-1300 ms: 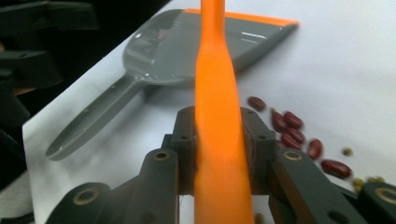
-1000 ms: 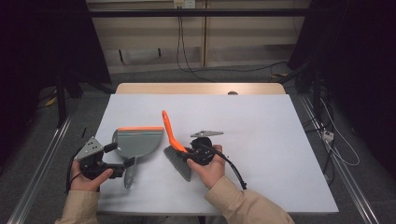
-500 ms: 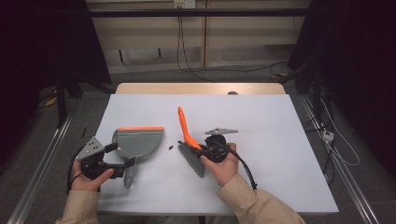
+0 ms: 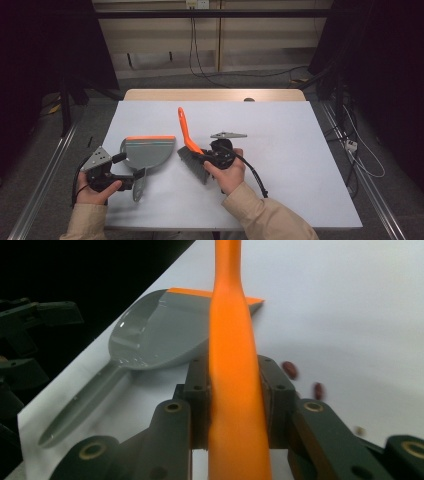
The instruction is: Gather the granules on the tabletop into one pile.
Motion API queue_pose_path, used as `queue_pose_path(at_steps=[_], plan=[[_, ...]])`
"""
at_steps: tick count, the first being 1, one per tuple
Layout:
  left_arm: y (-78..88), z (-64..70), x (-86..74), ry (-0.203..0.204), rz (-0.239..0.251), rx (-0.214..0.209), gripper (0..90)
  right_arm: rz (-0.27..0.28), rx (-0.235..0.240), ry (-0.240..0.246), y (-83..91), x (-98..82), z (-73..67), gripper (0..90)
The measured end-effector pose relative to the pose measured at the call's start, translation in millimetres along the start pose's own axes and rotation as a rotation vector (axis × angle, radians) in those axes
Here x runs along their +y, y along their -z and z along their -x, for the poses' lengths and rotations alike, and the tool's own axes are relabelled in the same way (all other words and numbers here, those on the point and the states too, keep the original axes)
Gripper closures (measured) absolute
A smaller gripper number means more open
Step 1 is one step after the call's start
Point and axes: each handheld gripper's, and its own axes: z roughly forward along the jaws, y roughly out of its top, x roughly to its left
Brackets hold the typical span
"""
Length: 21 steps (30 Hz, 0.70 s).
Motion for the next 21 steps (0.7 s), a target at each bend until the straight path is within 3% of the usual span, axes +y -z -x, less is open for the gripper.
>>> queue_pose_path(at_steps=[3,6,9,11,21], plan=[[0.2,-0.9,-0.3,0.002,0.001,0.001,5.6,-0.016,0.003,0.002,-14.4,0.3,-5.0,71.5],[-0.1,-1.5,-0.9,0.003,-0.002,-0.001,5.6,-0.032,0.013,-0.025,-29.8,0.8,-4.5,71.5],[0.8,-2.1,-0.6,0.002,0.002,-0.001,5.6,-0.042,-0.036,-0.015,-40.6,1.7,-0.4,71.5],[1.1,-2.3,-0.7,0.004,0.005,0.0,5.6,-0.052,-0.03,-0.061,-40.8,3.8,6.7,71.5],[-0.2,-0.4,-0.4,-0.001,-0.007,-0.002,5.6,-0.032,-0.098,-0.064,-13.6,1.8,31.6,71.5]])
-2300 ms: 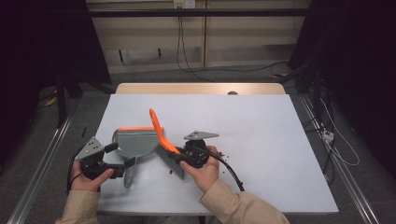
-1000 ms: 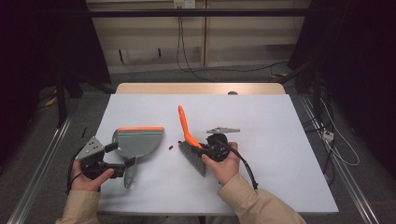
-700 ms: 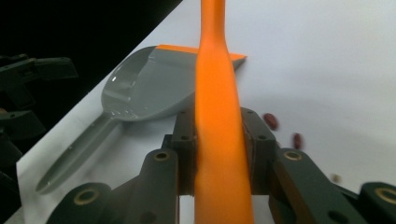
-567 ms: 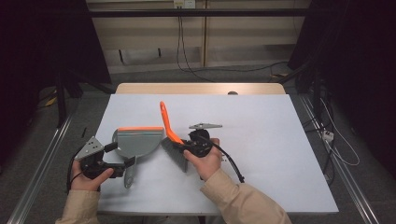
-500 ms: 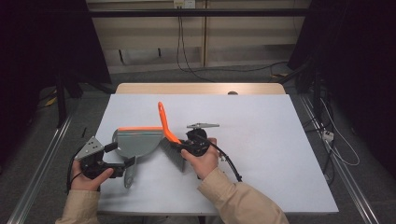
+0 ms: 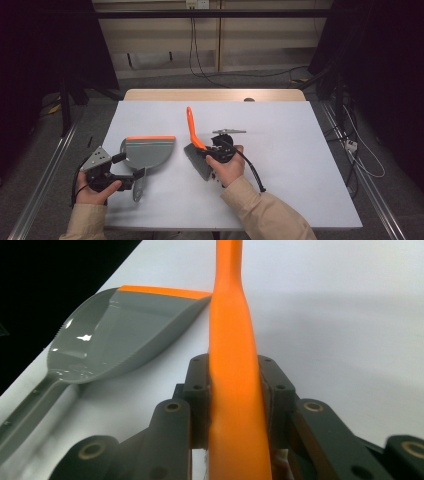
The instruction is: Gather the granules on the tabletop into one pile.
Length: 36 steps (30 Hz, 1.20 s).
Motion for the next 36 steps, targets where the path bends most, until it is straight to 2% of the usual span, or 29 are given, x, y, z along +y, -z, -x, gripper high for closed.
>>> queue_pose_path(at_steps=[5,11,36], plan=[[-0.6,0.1,-0.2,-0.001,-0.001,0.003,5.6,0.015,-0.025,-0.012,14.5,-3.6,14.0,71.5],[-1.2,1.1,0.2,-0.006,-0.005,0.001,5.6,0.024,-0.04,-0.024,24.7,-6.5,22.8,71.4],[-2.2,2.4,0.5,-0.008,-0.006,-0.003,5.6,0.036,-0.072,-0.032,47.0,-13.7,37.4,71.4]])
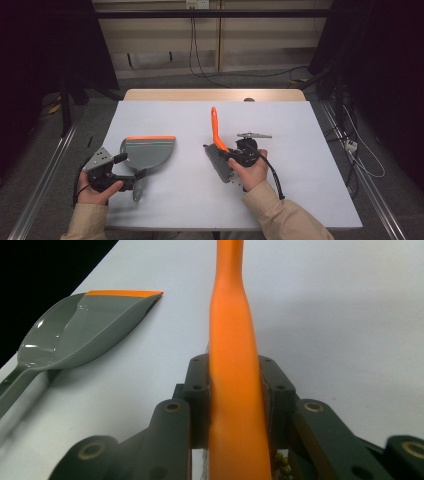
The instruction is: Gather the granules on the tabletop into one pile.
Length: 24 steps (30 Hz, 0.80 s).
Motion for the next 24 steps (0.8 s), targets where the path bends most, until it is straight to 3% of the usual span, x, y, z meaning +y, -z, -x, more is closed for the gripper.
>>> queue_pose_path(at_steps=[9,16,20,24], plan=[[-0.7,0.7,0.4,-0.003,-0.001,0.002,5.6,0.005,-0.014,0.0,7.6,-0.9,5.0,71.4],[-1.2,0.5,1.7,0.0,0.004,0.001,5.6,0.032,0.047,0.014,5.0,8.0,-4.7,71.5],[-1.9,-0.4,1.4,0.001,0.004,-0.001,5.6,0.051,0.076,0.011,-9.4,22.5,-17.9,71.5],[-0.9,-2.0,0.7,0.001,0.002,0.002,5.6,0.025,0.076,-0.014,-34.6,33.3,-22.9,71.5]])
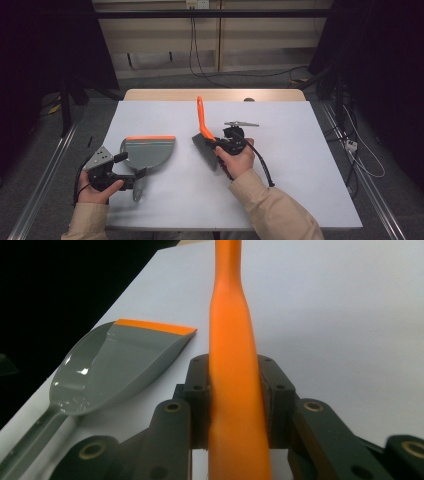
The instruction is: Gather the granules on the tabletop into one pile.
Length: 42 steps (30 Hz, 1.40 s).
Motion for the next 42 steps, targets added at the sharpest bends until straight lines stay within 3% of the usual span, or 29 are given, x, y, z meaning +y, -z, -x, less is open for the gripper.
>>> queue_pose_path(at_steps=[5,7,14,20,23,28,31,35,40,42], plan=[[0.9,-2.2,-1.3,0.008,0.001,0.006,5.6,-0.041,-0.053,-0.032,-20.1,2.1,8.9,71.4],[1.0,-2.9,-1.4,0.008,0.002,0.007,5.6,-0.058,-0.038,-0.092,-18.9,3.3,17.7,71.4],[-0.2,-0.7,-0.6,0.002,0.0,0.005,5.6,-0.047,-0.075,-0.071,0.1,-1.7,26.7,71.4],[-0.7,1.1,0.1,-0.005,-0.002,0.003,5.6,-0.031,-0.092,-0.09,19.1,-7.6,38.3,71.4],[-1.4,1.7,0.5,-0.006,-0.002,0.003,5.6,-0.024,-0.081,-0.101,25.2,-10.3,41.6,71.4],[-3.1,2.1,0.6,-0.009,-0.008,-0.003,5.6,0.002,0.016,-0.121,26.4,-8.8,39.5,71.4],[-3.3,1.5,-0.2,-0.005,-0.008,-0.003,5.6,0.023,0.054,-0.088,27.6,-1.9,32.9,71.4],[-2.1,-0.1,-0.7,-0.003,-0.006,0.002,5.6,0.054,0.08,0.003,32.8,11.4,30.3,71.4],[-1.8,-1.1,-0.9,-0.002,-0.007,0.003,5.6,0.055,0.056,0.159,38.7,27.1,38.6,71.4],[-2.5,-0.8,-1.3,0.003,-0.006,0.003,5.6,0.051,0.025,0.215,40.5,30.6,42.9,71.4]])
